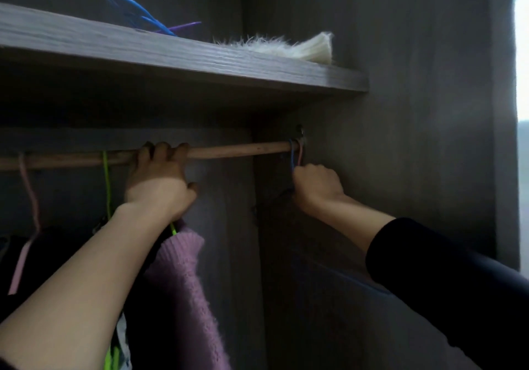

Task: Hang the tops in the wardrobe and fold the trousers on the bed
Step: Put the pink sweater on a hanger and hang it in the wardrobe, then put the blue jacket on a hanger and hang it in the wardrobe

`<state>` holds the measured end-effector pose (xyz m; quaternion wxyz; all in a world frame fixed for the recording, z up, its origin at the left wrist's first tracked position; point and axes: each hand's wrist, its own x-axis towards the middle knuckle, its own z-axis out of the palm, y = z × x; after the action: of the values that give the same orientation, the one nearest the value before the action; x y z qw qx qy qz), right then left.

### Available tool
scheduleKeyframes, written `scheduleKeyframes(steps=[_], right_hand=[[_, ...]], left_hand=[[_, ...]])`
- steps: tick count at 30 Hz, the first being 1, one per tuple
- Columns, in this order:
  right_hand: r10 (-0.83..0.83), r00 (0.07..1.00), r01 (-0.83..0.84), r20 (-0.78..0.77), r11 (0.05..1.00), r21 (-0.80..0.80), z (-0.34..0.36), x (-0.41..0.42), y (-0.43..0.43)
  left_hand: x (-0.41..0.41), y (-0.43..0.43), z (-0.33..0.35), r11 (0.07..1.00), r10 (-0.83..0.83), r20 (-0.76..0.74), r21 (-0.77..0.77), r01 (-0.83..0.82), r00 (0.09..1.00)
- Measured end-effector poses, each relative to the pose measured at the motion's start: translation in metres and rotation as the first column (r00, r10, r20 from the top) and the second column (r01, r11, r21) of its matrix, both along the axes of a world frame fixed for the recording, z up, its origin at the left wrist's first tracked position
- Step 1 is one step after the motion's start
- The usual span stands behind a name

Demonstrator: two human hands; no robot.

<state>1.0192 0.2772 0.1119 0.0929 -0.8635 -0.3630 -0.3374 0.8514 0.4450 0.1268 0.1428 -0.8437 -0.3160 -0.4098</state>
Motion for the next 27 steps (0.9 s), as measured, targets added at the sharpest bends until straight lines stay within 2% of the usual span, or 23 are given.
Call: scheduleKeyframes(steps=[4,9,12,15,18,22,27], right_hand=[[0.182,0.955,-0.131,-0.233,0.967,0.216,0.006,-0.017,0.002],[0.366,0.836,-0.158,-0.408,0.874,0.460,0.014,-0.029,0.029],[0.483,0.750,-0.173,-0.453,0.803,0.570,0.016,-0.035,0.044],[0.546,0.715,-0.209,-0.435,0.762,0.613,0.006,-0.046,0.042],[0.602,0.670,-0.240,-0.434,0.729,0.641,-0.015,-0.060,0.025],[0.670,0.609,-0.292,-0.426,0.688,0.665,-0.032,-0.077,-0.018],[0.658,0.544,-0.277,-0.521,0.727,0.629,-0.049,-0.088,-0.099]], left_hand=[[-0.001,0.001,0.000,1.000,-0.005,0.004,-0.010,0.005,1.000],[0.000,0.002,0.000,1.000,-0.020,0.003,-0.023,0.020,1.000],[0.001,0.004,-0.003,0.999,-0.041,0.020,-0.003,0.041,0.999],[0.001,0.002,-0.006,0.999,-0.052,0.026,-0.014,0.053,0.998],[-0.002,-0.009,-0.005,0.999,0.013,0.010,-0.045,-0.012,1.000],[-0.004,-0.048,-0.011,0.986,0.045,0.037,-0.164,-0.038,0.998],[-0.007,-0.100,-0.044,0.986,-0.102,0.105,-0.118,0.115,0.989]])
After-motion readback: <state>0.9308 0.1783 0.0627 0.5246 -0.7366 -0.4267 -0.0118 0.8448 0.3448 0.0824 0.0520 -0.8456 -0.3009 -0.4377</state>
